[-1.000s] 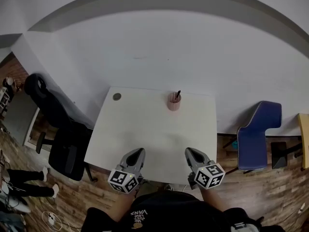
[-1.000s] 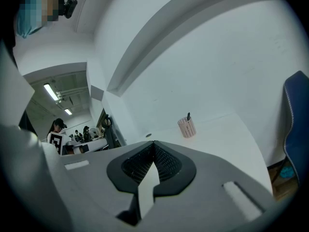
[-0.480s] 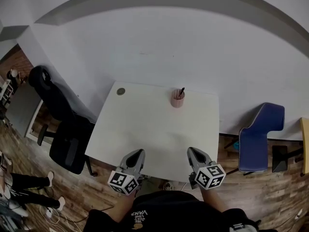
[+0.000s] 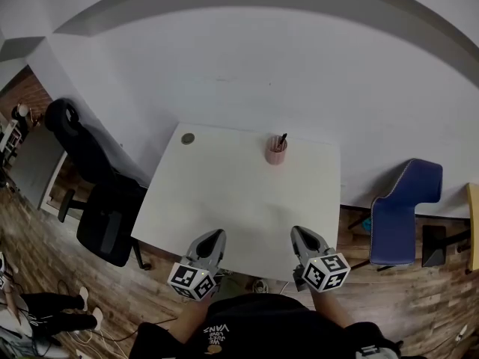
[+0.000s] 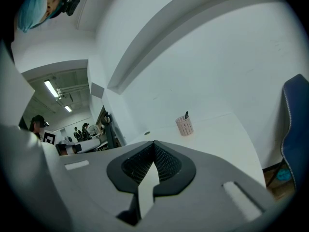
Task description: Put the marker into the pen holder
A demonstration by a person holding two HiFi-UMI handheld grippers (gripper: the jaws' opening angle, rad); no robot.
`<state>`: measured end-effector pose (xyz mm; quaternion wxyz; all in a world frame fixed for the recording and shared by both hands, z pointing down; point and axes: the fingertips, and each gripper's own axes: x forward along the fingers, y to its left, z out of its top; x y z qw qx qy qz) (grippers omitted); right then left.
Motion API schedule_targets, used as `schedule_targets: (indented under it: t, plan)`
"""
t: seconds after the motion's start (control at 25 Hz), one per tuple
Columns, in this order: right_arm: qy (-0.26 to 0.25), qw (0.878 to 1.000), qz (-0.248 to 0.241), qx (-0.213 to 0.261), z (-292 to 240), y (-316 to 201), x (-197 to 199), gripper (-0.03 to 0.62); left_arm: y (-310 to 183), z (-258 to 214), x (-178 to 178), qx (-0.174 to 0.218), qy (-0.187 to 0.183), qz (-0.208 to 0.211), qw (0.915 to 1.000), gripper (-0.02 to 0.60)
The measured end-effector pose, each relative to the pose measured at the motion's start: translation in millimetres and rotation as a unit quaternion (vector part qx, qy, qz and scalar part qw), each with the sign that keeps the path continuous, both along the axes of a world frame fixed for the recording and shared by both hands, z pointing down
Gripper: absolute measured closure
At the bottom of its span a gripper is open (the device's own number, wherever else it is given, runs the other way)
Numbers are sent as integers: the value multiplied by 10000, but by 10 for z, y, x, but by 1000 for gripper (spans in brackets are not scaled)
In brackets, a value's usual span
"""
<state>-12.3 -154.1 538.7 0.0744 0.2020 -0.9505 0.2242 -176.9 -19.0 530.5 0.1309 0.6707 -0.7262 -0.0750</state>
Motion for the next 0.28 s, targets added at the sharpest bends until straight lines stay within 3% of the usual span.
schedule_targets:
  t: [0.28]
  plan:
    - [38,10000,39,0,5,-63,-10,592,-64,-4,-26,6,18,23,10000,529]
